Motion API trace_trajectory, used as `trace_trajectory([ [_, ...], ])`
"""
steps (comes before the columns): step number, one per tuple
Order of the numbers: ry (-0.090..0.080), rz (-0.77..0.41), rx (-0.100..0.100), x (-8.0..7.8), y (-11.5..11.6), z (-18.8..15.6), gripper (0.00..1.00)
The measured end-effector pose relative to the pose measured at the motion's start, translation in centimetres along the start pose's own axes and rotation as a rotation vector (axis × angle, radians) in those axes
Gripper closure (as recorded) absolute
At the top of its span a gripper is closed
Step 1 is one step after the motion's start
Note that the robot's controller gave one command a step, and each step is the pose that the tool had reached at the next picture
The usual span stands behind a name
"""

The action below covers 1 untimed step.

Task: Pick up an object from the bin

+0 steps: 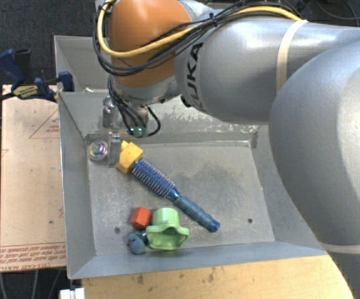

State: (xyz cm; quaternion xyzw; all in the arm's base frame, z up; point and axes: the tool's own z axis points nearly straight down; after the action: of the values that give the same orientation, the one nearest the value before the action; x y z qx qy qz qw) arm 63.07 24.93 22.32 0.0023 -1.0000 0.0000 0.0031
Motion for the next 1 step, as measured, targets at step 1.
trace_trajectory([
  [1,0.0,0.152,0.002,-0.44,-4.82,13.39,0.0],
])
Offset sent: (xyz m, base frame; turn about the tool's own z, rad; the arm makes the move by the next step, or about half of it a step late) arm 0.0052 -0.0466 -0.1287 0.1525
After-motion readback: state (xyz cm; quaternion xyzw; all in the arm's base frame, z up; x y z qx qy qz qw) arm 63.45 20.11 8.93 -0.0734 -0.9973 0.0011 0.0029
